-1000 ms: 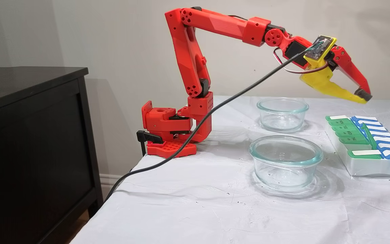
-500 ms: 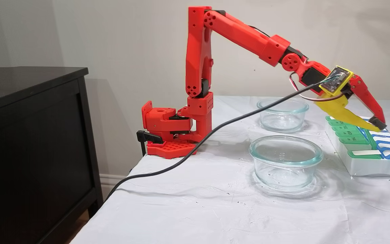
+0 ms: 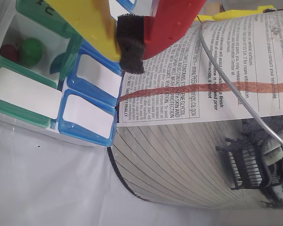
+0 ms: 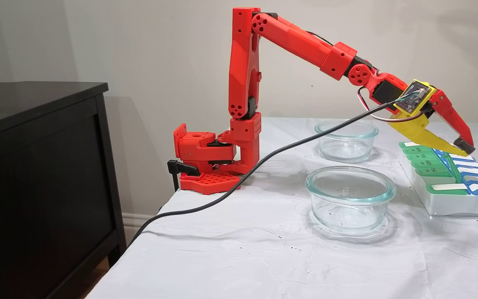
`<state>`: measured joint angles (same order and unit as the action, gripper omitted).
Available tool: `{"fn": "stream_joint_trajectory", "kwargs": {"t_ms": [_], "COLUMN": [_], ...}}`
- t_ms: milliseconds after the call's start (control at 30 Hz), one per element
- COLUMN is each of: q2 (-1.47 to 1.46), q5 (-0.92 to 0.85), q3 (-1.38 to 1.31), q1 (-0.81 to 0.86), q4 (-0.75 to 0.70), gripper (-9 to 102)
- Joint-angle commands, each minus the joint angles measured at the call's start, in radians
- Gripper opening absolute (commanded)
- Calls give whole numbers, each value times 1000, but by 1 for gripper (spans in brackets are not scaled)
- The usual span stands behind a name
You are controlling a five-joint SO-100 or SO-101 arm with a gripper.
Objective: Sort medicines into box.
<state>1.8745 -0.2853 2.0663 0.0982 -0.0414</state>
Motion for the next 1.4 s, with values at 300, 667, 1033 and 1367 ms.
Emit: {"fn": "stream_joint_trajectory", "kwargs": {"t_ms": [300,667,1033,1367], "q2": [69,-26,-133,-124], "q5": [89,129,141,123], "q3": [-95,-187,-249,-250], "q1": [0,15,-3,-9], "q4": [-307,-433,-515,-580], "gripper": [0,0,0,0]}}
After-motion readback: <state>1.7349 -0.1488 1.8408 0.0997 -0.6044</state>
